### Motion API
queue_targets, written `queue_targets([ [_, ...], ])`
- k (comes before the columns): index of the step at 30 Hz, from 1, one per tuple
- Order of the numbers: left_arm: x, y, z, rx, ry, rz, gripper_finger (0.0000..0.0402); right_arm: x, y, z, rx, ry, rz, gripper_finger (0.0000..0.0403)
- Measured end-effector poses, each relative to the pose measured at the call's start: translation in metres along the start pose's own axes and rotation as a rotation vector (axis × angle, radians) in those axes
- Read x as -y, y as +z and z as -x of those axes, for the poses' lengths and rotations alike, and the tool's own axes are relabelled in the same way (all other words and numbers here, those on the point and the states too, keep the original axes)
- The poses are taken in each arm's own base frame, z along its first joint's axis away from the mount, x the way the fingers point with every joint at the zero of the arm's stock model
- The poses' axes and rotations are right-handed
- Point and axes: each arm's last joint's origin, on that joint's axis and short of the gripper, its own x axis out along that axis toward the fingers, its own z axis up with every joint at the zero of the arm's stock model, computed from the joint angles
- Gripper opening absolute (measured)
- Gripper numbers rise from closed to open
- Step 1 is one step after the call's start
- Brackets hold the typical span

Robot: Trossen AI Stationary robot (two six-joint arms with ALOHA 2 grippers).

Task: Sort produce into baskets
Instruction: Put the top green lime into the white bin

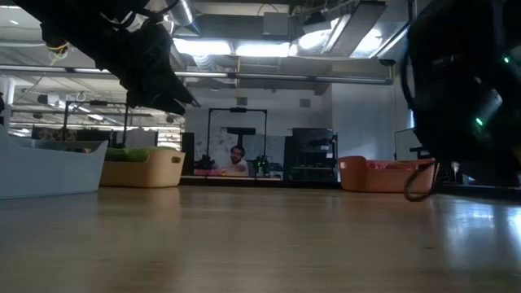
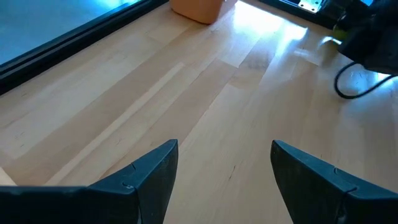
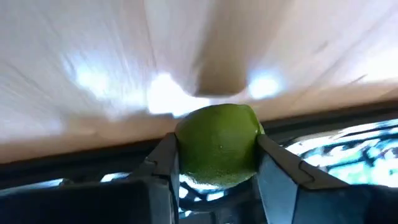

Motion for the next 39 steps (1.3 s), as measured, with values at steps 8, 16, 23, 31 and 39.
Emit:
queue_targets([
  [8,0.005,0.001,0.001,0.023,-0.026,-0.009,0.0251,0.005,-0.009,0.058,0.333,-0.196,0.046,0.0141],
  [16,0.018,0.009,0.005,0.130,-0.115,-0.026,0.0251,0.018,-0.043,0.115,0.806,-0.359,-0.064,0.0142],
  [23,0.029,0.014,0.010,0.202,-0.183,-0.038,0.0251,0.030,-0.075,0.147,1.216,-0.313,-0.201,0.0142],
  [31,0.046,0.016,0.009,0.292,-0.262,-0.095,0.0251,0.034,-0.084,0.180,1.543,-0.263,-0.185,0.0142],
  [39,0.063,0.015,-0.003,0.367,-0.333,-0.044,0.0251,0.030,-0.078,0.197,1.765,-0.273,-0.090,0.0142],
])
